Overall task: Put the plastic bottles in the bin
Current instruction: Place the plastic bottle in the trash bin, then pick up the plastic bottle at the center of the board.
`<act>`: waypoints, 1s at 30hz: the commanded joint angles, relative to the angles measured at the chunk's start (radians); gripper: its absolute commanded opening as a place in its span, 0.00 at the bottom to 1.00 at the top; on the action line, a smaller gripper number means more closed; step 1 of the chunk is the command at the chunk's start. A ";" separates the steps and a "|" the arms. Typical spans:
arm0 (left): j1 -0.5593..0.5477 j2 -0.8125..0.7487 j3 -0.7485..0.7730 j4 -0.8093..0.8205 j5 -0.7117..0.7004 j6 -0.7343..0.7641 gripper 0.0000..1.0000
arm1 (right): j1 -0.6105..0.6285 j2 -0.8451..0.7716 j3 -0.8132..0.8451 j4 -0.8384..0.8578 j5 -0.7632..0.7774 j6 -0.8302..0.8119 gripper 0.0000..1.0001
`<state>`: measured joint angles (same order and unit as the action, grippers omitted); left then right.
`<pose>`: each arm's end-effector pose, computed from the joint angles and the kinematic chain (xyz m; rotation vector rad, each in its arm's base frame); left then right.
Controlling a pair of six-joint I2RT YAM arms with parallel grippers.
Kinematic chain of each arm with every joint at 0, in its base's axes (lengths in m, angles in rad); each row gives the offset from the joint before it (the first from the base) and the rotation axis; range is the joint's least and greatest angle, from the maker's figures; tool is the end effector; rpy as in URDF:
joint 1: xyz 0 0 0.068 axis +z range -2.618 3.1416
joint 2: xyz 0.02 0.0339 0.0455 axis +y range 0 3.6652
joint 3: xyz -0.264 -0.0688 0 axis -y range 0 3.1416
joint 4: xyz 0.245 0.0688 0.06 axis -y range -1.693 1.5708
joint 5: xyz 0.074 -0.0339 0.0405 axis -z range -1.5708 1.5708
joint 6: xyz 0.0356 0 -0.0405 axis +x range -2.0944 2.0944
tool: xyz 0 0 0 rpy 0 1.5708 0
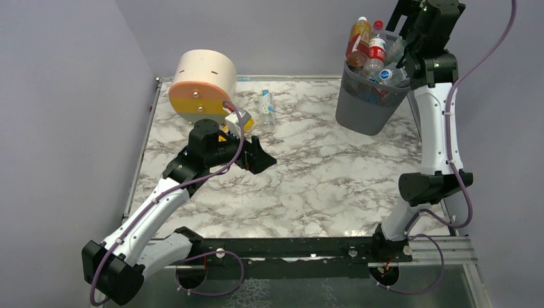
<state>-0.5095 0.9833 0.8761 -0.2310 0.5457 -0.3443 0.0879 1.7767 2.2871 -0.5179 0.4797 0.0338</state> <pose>0.1850 -0.1245 0.3320 0.5527 1.9346 -1.0816 0.3641 0.0156 0.5432 0.3320 1.5493 -0.2829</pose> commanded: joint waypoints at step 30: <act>0.044 0.494 0.291 -0.001 -0.259 -0.030 0.99 | 0.001 -0.437 -0.597 0.042 -0.742 0.278 0.85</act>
<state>-0.4892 1.3949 1.0996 -0.2794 0.3485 -0.3664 0.0879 1.3792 1.6882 -0.5308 -0.2287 0.2985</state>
